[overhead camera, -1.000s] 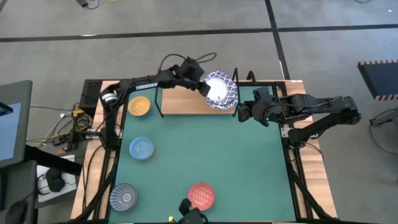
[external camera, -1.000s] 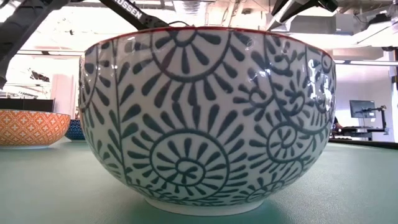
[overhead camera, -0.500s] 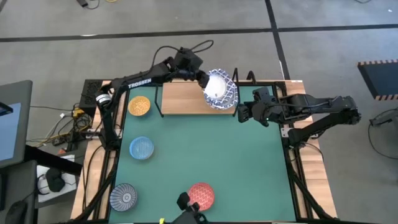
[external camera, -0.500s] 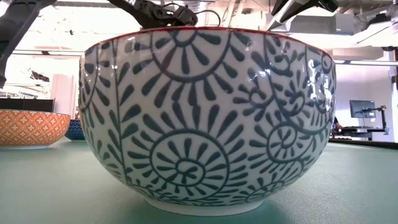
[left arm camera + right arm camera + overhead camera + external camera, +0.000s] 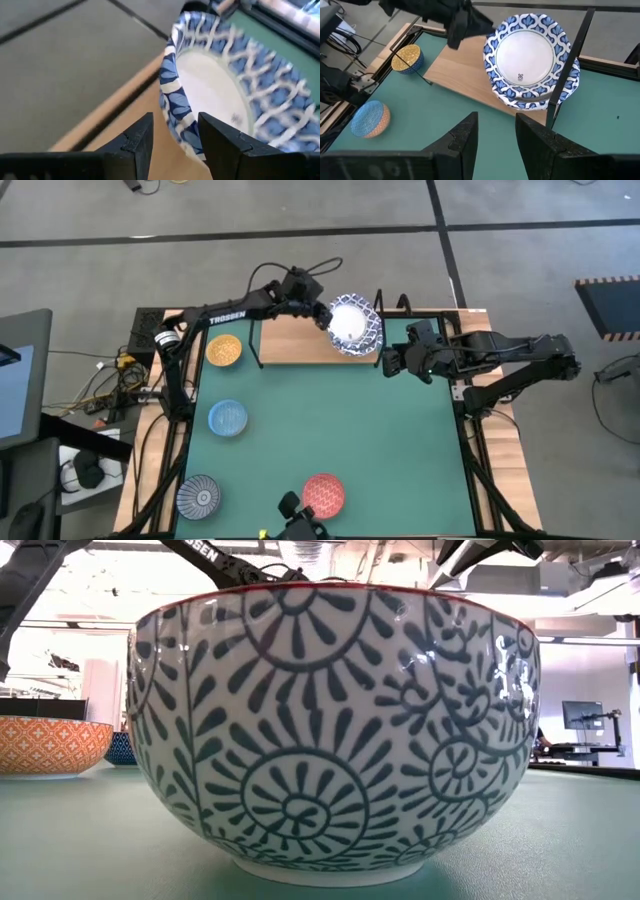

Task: Place and stack bowls onto a shelf
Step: Stack the white bowl on top of the other white bowl on the shelf, then put the red bowl on the shelf

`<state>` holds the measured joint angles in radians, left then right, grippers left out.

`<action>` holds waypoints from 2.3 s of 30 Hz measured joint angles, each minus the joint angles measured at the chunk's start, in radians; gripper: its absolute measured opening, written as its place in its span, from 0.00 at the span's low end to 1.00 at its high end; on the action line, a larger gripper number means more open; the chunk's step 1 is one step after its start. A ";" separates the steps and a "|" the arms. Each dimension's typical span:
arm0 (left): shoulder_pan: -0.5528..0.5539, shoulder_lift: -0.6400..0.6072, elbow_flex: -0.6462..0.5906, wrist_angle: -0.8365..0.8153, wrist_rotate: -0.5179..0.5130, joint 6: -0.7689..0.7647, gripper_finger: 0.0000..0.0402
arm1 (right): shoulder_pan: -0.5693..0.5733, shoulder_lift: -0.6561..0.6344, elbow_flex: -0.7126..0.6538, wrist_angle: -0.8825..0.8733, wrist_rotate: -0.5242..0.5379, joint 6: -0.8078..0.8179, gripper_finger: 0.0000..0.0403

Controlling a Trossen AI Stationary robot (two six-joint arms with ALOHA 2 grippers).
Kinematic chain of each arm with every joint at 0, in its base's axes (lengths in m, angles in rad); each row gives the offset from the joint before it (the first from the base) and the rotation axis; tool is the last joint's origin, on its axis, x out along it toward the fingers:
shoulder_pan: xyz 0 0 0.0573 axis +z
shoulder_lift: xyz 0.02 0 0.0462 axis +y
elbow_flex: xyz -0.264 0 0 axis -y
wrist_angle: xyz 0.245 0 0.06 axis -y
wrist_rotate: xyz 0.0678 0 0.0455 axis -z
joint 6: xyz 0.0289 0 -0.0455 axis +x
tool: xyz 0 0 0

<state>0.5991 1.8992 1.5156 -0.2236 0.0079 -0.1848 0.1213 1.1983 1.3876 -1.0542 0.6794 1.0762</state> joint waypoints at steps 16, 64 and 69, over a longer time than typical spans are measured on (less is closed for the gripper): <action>-0.044 0.030 -0.005 -0.094 0.115 -0.021 0.30 | -0.053 0.107 -0.002 0.126 -0.092 -0.090 0.39; -0.361 -1.012 -0.752 -0.078 0.028 -0.104 0.17 | 0.237 0.738 -0.001 0.720 -0.786 -0.431 0.45; -0.405 -1.001 -0.753 -0.074 0.018 -0.071 0.17 | 0.267 0.771 -0.001 0.741 -0.787 -0.433 0.56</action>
<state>0.1938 0.8986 0.7631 -0.2972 0.0263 -0.2558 0.3880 1.9689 1.3865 -0.3136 -0.1072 0.6431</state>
